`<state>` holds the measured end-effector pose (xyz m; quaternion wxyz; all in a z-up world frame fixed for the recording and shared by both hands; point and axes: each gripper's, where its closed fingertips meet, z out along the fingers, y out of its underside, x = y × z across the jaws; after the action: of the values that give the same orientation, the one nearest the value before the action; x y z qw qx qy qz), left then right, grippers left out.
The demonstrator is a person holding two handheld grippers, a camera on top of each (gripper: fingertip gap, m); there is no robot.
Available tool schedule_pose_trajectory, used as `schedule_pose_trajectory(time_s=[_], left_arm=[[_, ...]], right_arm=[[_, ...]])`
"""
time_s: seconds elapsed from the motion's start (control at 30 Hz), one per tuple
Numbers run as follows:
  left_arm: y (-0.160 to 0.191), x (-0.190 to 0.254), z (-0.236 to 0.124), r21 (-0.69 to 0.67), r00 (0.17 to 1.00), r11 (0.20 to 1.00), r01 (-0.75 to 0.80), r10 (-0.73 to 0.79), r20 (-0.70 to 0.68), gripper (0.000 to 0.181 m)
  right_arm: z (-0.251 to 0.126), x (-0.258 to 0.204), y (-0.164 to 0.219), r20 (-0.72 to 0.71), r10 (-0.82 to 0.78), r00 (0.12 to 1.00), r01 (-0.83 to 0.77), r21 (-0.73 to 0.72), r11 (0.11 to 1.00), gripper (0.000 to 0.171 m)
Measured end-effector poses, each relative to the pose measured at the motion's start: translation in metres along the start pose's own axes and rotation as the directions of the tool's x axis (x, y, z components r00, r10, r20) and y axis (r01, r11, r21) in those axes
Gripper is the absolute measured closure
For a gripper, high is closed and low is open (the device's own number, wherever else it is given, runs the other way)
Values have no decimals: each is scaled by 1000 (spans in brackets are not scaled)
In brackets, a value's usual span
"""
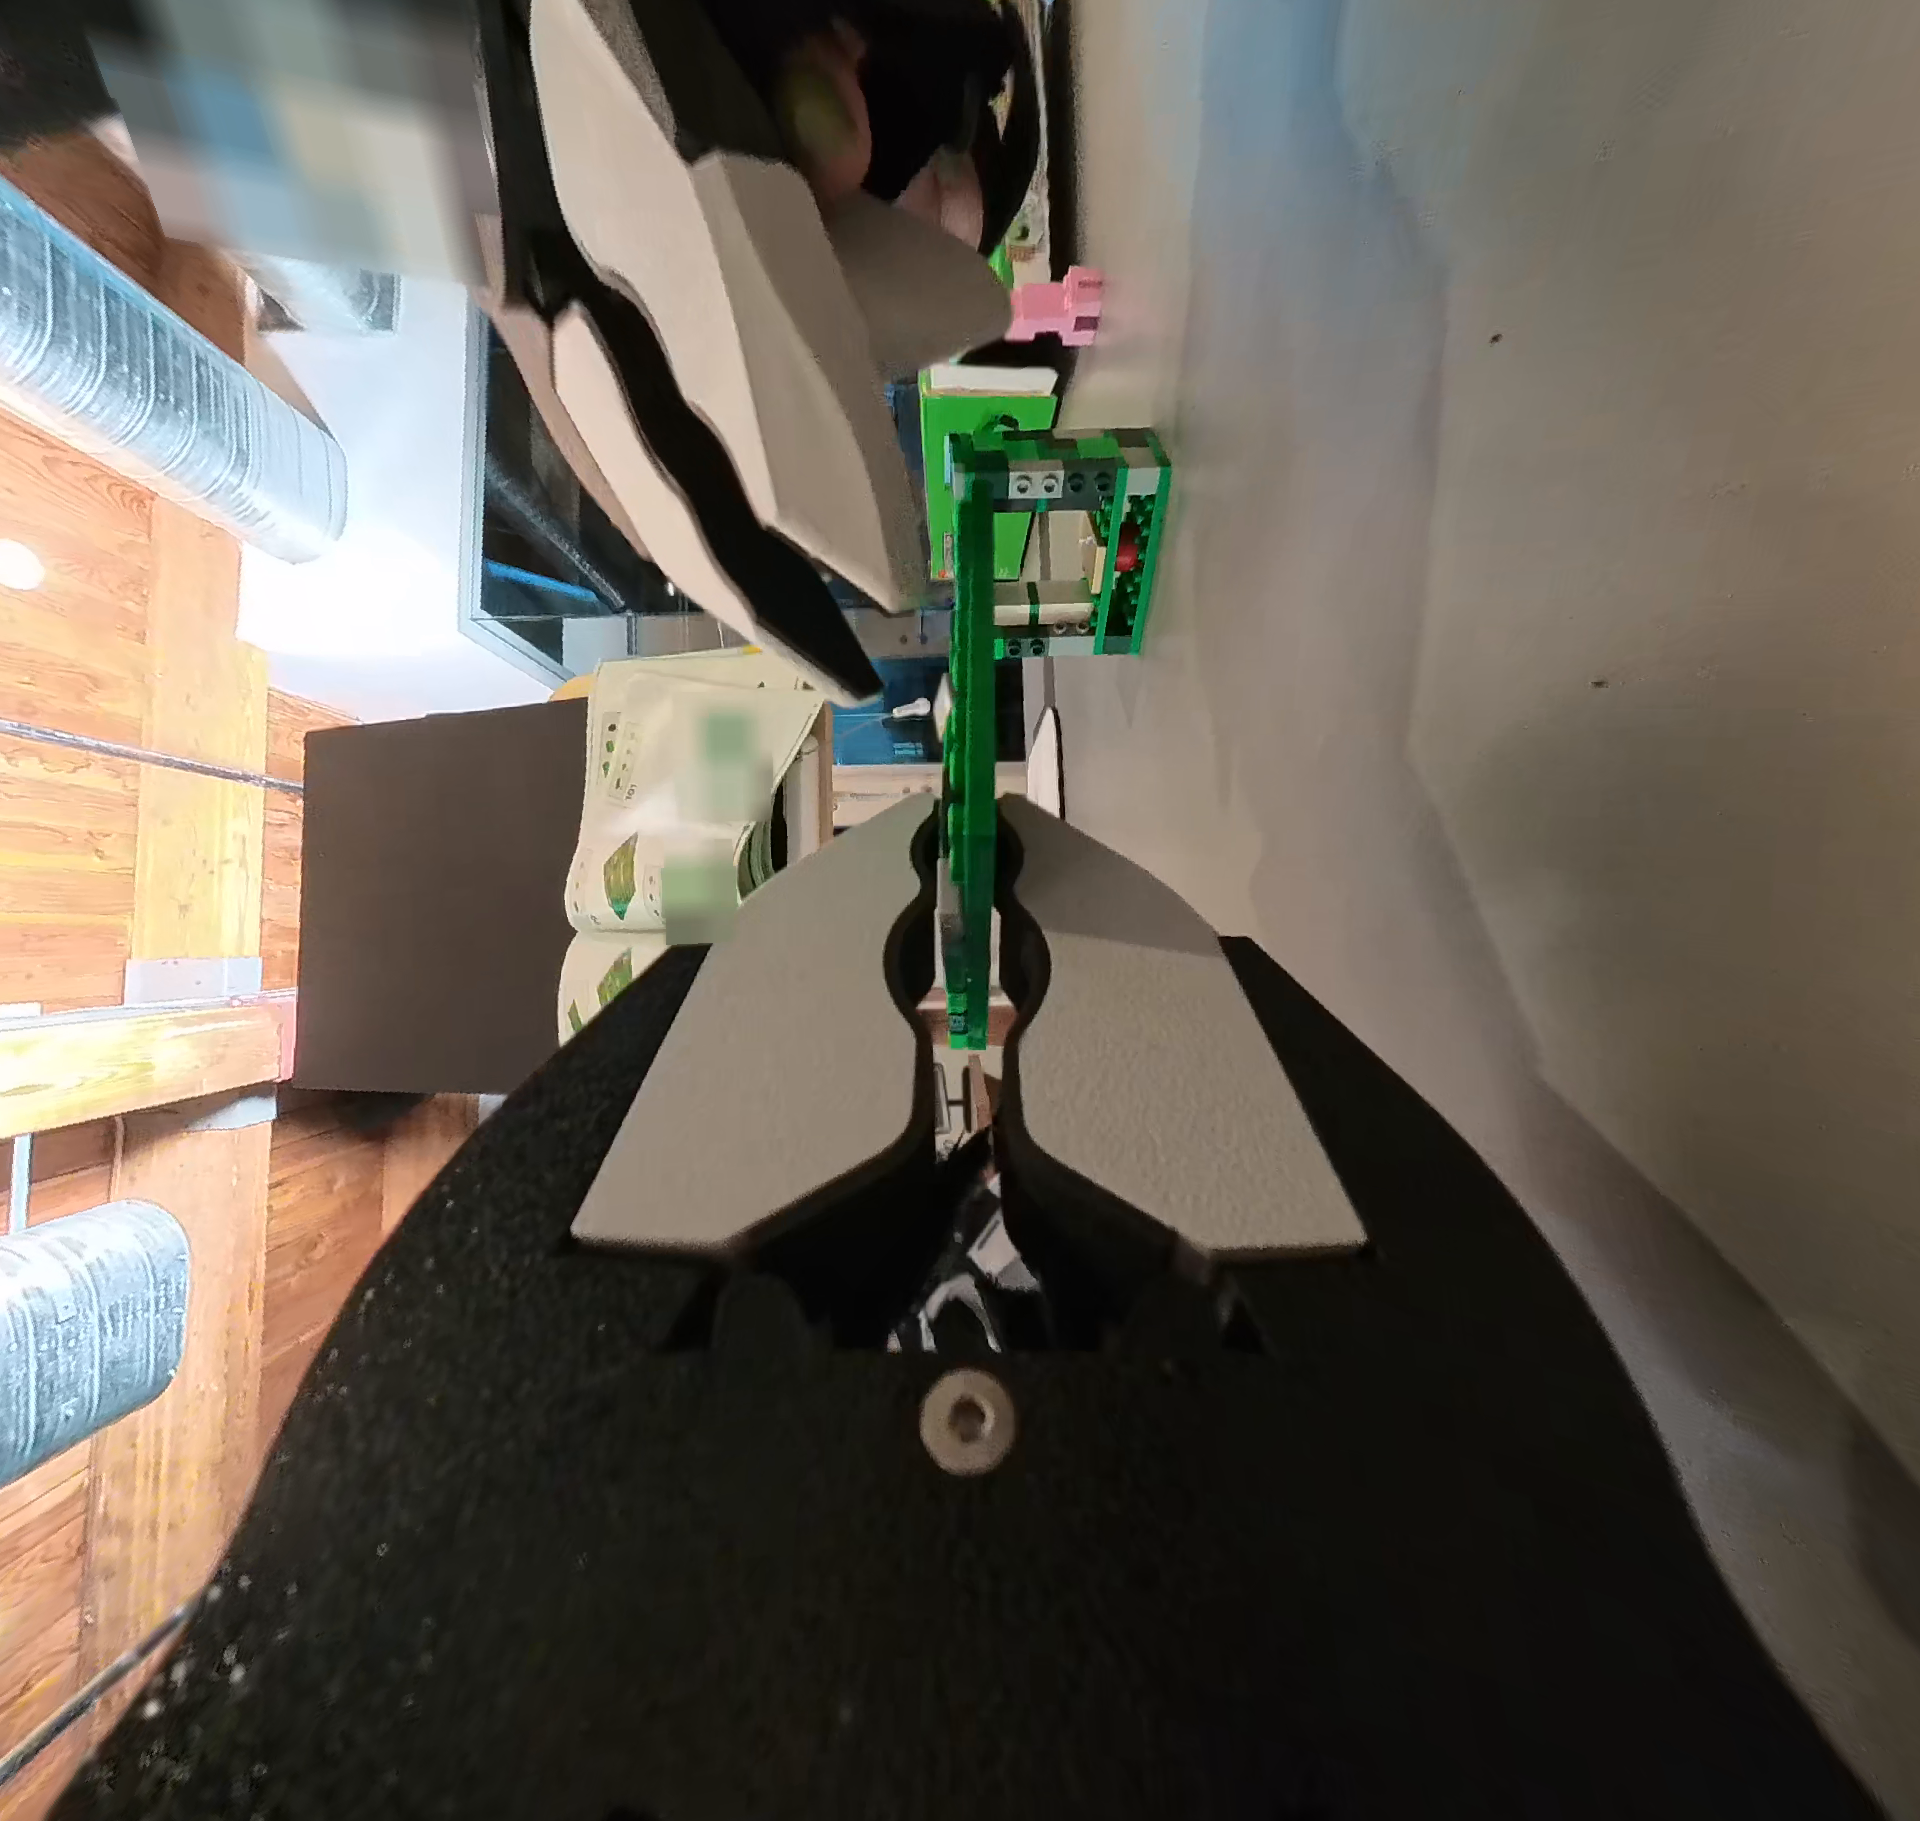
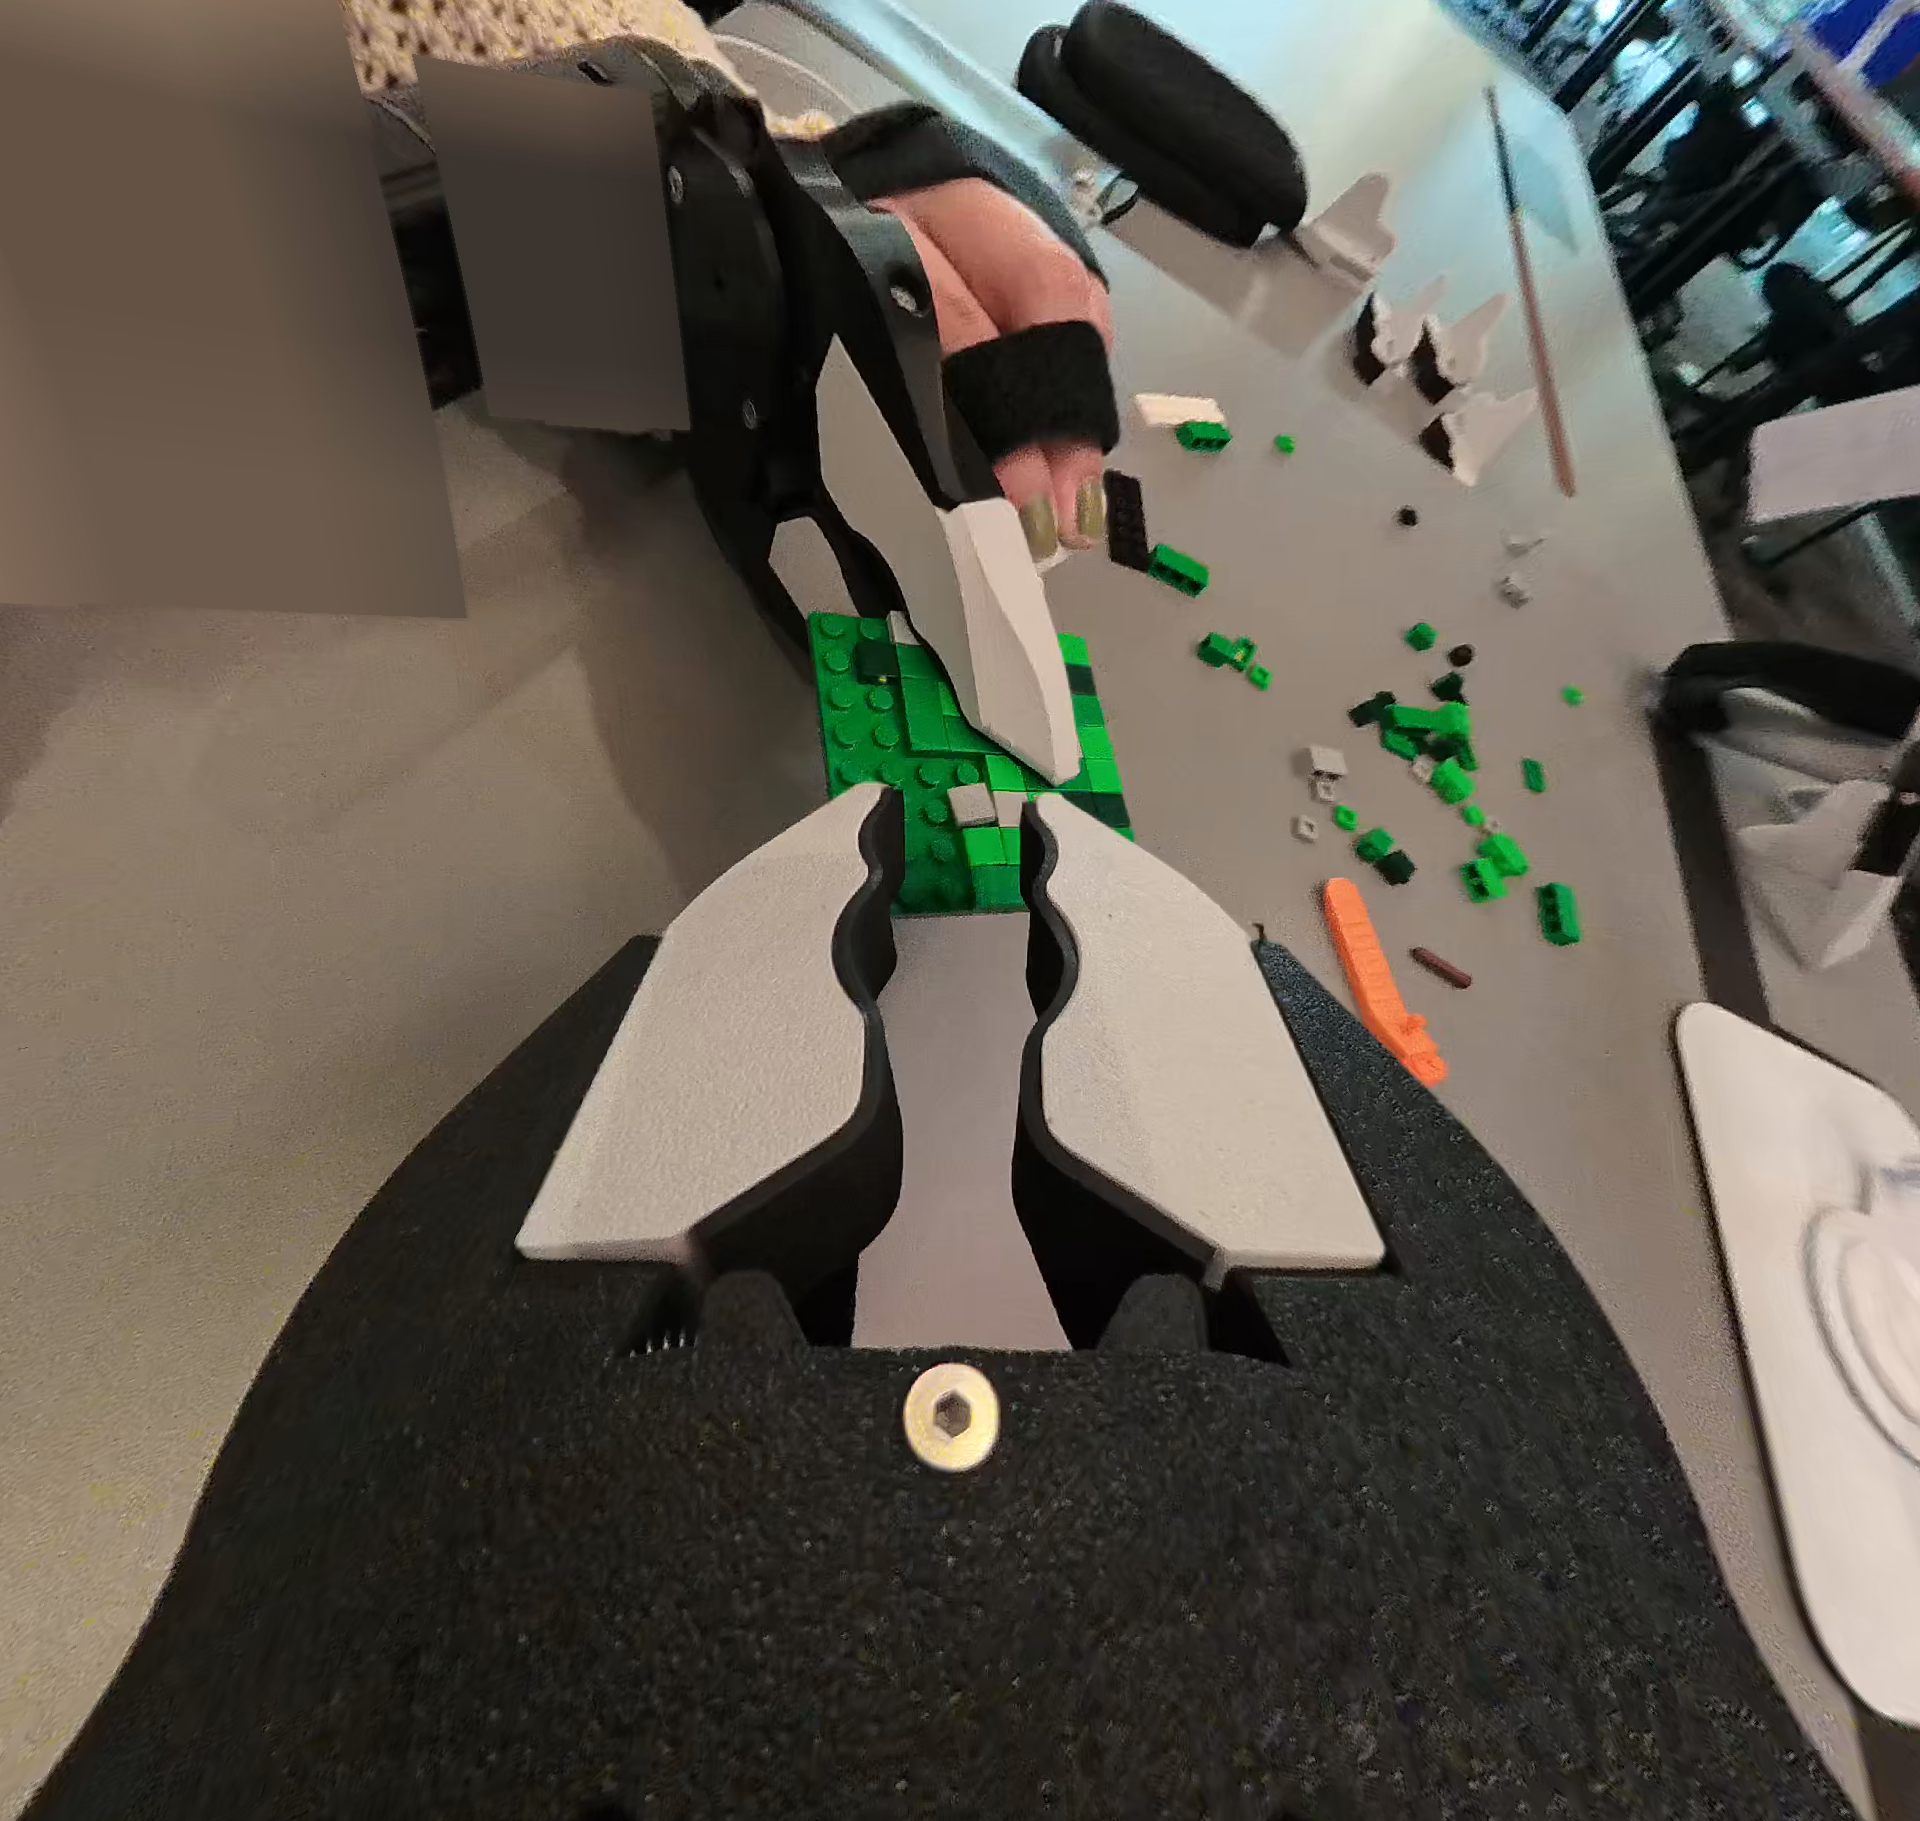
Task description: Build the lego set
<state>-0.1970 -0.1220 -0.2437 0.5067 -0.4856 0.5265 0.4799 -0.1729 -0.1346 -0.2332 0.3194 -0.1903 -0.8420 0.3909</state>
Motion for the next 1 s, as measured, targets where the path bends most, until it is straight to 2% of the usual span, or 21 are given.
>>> schedule_pose_trajectory(time_s=[0.17,0.27,0.53,0.83,1.0], left_arm=[[-7,3,-1,27,999,999,-43,43,-4,176],[-11,3,-1,45,999,998,-50,50,3,176],[-14,3,-2,59,999,997,-53,53,1,176],[-16,3,-2,65,998,996,-55,54,6,176],[-16,2,-3,66,999,997,-49,49,9,176]], right_arm=[[9,-7,5,86,27,996,-22,-53,998,152],[10,-10,6,116,31,993,-22,-74,997,158],[7,-11,4,111,-3,994,15,-104,995,170],[8,-11,5,108,-12,994,24,-109,994,170],[5,-14,5,137,0,991,15,-107,994,162]])
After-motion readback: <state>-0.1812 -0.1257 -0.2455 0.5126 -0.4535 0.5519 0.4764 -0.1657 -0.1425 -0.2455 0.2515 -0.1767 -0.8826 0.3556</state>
